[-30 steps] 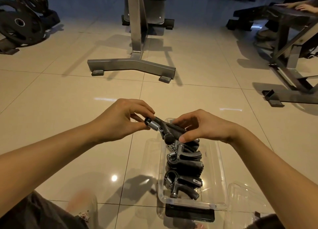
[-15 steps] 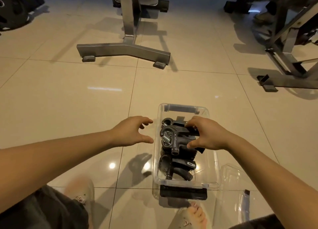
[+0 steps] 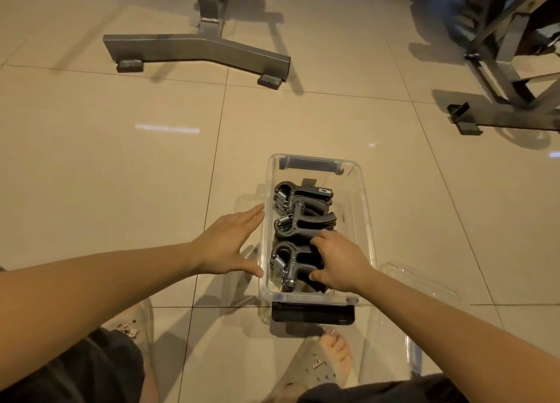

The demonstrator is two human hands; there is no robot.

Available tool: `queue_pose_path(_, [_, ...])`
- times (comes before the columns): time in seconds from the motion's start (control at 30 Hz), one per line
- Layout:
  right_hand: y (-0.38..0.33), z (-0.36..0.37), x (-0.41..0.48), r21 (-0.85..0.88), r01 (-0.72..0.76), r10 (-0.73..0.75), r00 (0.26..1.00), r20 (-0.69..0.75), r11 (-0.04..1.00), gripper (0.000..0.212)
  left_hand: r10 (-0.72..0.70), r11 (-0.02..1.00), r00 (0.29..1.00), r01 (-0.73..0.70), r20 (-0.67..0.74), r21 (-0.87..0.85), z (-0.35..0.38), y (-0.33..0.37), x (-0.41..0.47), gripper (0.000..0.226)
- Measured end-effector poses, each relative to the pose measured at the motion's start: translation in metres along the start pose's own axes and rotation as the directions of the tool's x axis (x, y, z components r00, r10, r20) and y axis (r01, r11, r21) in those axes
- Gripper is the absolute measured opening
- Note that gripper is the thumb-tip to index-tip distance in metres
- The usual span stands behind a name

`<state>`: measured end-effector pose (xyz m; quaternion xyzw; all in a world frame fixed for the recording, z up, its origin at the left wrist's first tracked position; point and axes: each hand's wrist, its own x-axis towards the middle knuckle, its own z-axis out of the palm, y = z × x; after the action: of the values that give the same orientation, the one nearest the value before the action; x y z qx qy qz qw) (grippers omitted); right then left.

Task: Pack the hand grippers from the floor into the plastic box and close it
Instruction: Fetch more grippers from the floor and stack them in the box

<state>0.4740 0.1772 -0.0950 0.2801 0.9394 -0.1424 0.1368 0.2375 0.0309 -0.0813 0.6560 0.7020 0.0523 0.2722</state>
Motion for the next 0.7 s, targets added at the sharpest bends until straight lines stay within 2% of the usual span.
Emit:
queue_pose_path(0.27, [0.006, 0.028, -0.001, 0.139, -0.097, 0.095, 0.995, 0.020, 0.986, 0.069, -0.003, 1.000, 1.000, 0.003, 0.005, -0.027, 0.005, -0.003, 0.004, 0.135])
queue_pose_path(0.7, [0.003, 0.030, 0.003, 0.084, -0.117, 0.114, 0.992, 0.047, 0.990, 0.064, -0.012, 1.000, 1.000, 0.012, 0.024, 0.024, 0.005, -0.002, 0.004, 0.133])
